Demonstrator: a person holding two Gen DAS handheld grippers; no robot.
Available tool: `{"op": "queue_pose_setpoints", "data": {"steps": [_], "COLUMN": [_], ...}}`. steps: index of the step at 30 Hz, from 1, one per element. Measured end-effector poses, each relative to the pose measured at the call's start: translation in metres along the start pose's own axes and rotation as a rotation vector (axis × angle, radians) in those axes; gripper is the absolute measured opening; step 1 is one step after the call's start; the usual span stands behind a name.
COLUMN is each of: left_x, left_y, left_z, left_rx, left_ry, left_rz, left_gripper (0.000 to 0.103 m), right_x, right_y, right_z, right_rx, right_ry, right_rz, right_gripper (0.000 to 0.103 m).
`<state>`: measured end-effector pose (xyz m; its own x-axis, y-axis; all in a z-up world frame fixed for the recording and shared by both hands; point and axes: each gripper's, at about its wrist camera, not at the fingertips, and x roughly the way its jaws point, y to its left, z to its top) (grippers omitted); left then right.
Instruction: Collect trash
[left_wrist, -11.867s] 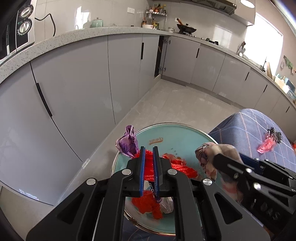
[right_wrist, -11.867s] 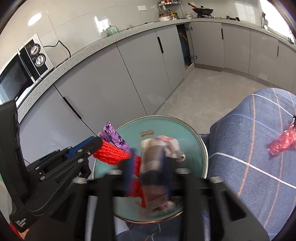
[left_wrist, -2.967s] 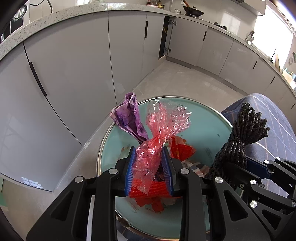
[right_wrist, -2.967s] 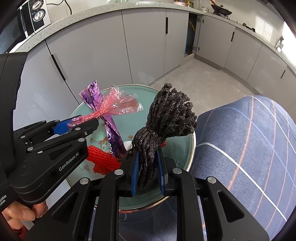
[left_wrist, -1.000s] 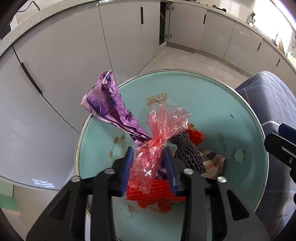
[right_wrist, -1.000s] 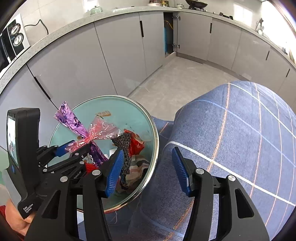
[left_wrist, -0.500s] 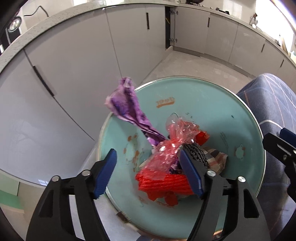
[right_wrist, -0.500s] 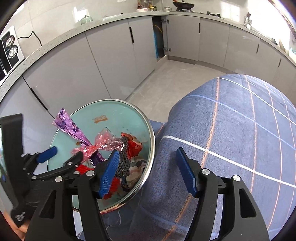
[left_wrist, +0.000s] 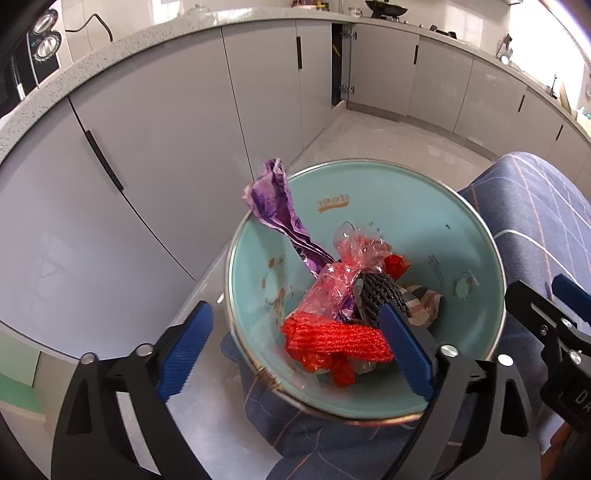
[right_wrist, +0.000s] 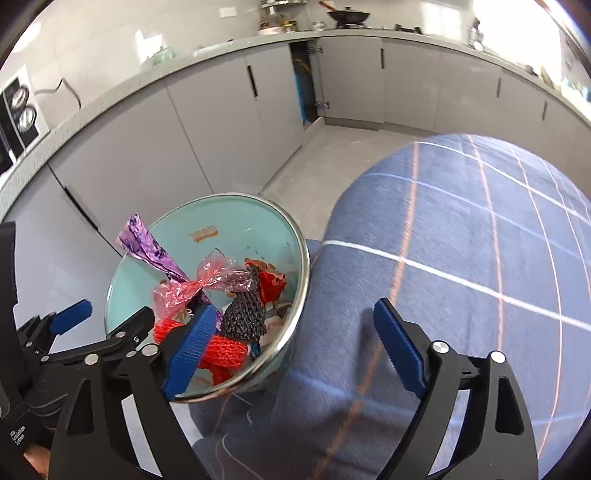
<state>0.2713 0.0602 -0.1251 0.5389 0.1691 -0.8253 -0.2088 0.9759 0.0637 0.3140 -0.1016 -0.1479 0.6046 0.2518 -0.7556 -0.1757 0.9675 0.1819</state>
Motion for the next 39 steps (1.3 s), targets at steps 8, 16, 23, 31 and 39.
{"op": "queue_pose_setpoints", "data": {"steps": [8,16,23,31,39], "left_x": [-0.003,-0.016,-0.044,-0.087,-0.145], "left_y": [0.0,0.003,0.018,0.029,0.034], "left_z": [-0.012,-0.037,-0.065,-0.09,-0.101], "left_rx": [-0.002,-0.008,-0.062,-0.091,-0.086], "left_ry": [0.008,0.015,-0.049,-0.157,-0.336], "left_rz": [0.003,-0.02,-0.027,-0.021,-0.014], "left_gripper": [0.097,0.097,0.097,0.097,0.097], "right_x": [-0.007,-0.02,-0.043,-0.087,-0.151], "right_y": [-0.003,0.0,0.007,0.018,0.027], "right_z": [-0.016,-0.03,-0.053,-0.073,-0.082], "right_rx": [0.024,0.019,0.009,-0.002,0.014], "right_ry": [0.004,0.009,-0.032,-0.107,-0.304], "right_rz": [0.011,0.017,0.011,0.015,0.022], "right_gripper": [0.093,0.093,0.093,0.093,0.095]}}
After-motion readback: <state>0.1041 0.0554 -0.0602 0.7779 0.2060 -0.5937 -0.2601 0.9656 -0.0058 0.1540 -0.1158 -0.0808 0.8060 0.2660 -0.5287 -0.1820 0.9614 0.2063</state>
